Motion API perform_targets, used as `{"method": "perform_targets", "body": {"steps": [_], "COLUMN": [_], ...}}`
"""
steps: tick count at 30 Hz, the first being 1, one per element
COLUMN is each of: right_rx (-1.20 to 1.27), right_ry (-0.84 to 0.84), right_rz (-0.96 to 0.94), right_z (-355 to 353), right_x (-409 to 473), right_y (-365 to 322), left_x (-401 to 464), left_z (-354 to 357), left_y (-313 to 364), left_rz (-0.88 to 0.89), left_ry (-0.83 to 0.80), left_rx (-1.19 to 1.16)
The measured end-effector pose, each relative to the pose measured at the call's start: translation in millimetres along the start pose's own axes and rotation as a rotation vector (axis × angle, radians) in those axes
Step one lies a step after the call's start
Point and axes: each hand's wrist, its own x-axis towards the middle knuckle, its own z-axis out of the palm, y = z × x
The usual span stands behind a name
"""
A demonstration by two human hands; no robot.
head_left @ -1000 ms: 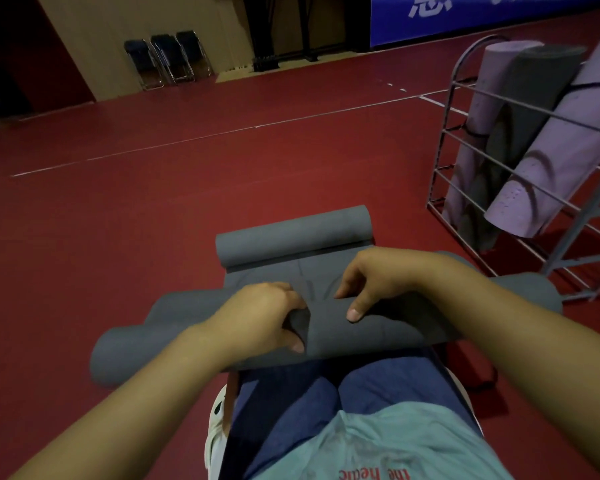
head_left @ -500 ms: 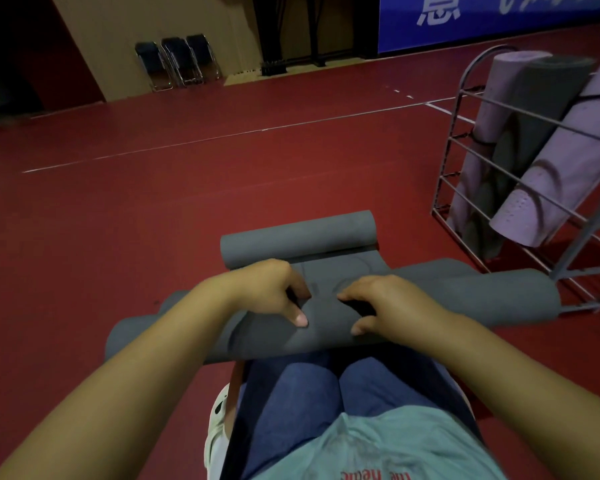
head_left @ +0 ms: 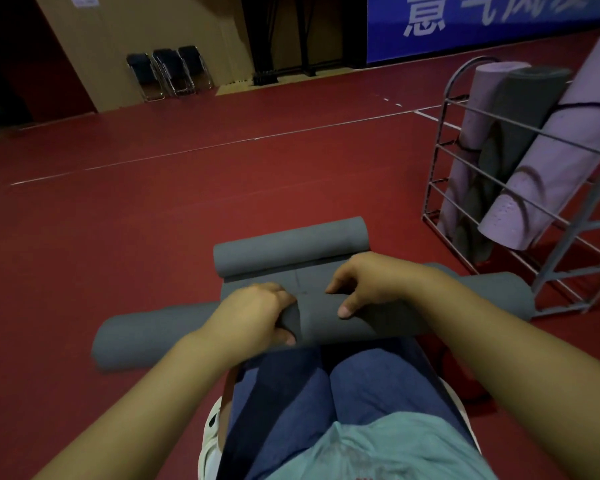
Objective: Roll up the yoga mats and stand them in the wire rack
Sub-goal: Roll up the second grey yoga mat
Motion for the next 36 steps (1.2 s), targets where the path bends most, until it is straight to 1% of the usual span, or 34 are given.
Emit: {"method": "perform_targets", "body": {"steps": [5, 7, 11, 13, 18, 20, 22, 26, 28, 30, 33, 36], "right_rx": [-0.027, -0.106, -0.312, -0.305, -0.266, -0.260, -0.232, -0.175, -0.168, -0.159, -0.147, -0.171], "right_ry": [-0.035, 0.026, 0.234, 0.285, 0.283, 0.290, 0.276, 0.226, 0.189, 0.146, 0.089, 0.044], "right_rz": [0.015, 0.016, 0.000, 0.002, 0.008, 0.016, 0.019, 0.016, 0.011, 0.008, 0.004, 0.005], "right_z": [-10, -6, 15, 25, 35, 31, 26, 12, 5, -2, -8, -12], "right_x": [5, 3, -6, -9, -11, -6, 0, 12, 16, 20, 27, 33], "right_y": [-5, -11, -18, -13, -11, -9, -6, -1, 0, 1, 2, 0], "left_x": [15, 21, 31, 35, 46, 50, 49, 35, 27, 23, 27, 31], "left_z": [-9, -13, -17, -20, -23, -22, -21, -19, -15, -10, 0, 6], "left_y": [-7, -10, -19, -23, -32, -35, -36, -30, -27, -25, -23, -22], "left_rz": [-0.019, -0.017, -0.076, -0.079, -0.121, -0.129, -0.122, -0.058, -0.029, -0.033, -0.054, -0.068], "left_ry": [-0.046, -0.097, -0.191, -0.219, -0.313, -0.324, -0.308, -0.127, -0.073, -0.080, -0.111, -0.077], "left_rx": [-0.048, -0.065, -0.121, -0.184, -0.304, -0.303, -0.244, -0.048, -0.011, -0.002, 0.087, 0.160]}}
